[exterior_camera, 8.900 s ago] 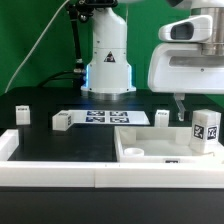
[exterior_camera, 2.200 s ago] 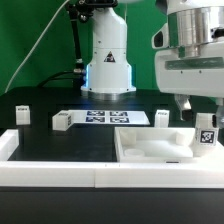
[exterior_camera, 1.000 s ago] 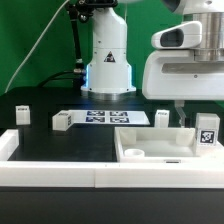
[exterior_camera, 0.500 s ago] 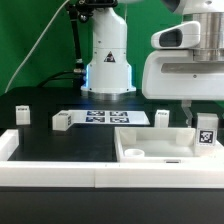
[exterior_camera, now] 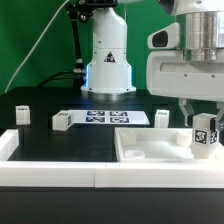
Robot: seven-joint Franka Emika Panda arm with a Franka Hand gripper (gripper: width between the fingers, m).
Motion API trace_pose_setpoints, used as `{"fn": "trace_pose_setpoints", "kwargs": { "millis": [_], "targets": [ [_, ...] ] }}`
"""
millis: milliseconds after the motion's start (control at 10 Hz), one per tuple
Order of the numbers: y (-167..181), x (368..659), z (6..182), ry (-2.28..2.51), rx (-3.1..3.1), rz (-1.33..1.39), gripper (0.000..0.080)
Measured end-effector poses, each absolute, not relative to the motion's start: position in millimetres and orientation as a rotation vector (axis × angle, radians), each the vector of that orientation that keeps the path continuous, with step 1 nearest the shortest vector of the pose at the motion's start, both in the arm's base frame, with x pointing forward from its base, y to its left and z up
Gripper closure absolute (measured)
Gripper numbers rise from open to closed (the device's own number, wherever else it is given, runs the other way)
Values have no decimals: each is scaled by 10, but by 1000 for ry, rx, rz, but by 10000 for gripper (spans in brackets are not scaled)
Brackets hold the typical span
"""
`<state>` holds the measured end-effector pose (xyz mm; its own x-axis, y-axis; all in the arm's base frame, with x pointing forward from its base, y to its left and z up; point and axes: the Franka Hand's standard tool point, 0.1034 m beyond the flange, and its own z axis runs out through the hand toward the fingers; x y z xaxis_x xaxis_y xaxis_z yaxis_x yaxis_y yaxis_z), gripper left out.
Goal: Assemble one leg
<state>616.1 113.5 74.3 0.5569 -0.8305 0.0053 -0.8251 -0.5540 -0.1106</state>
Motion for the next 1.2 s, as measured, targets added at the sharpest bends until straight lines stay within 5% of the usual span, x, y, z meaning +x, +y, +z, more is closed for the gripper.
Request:
{"fn": "trace_pose_setpoints", "kwargs": {
  "millis": [600,1200],
  "targets": [
    [1156,6147,763,2308,-1965,-78,506],
    [1125,6147,748,2421,-1802,-48,493]
  ]
}}
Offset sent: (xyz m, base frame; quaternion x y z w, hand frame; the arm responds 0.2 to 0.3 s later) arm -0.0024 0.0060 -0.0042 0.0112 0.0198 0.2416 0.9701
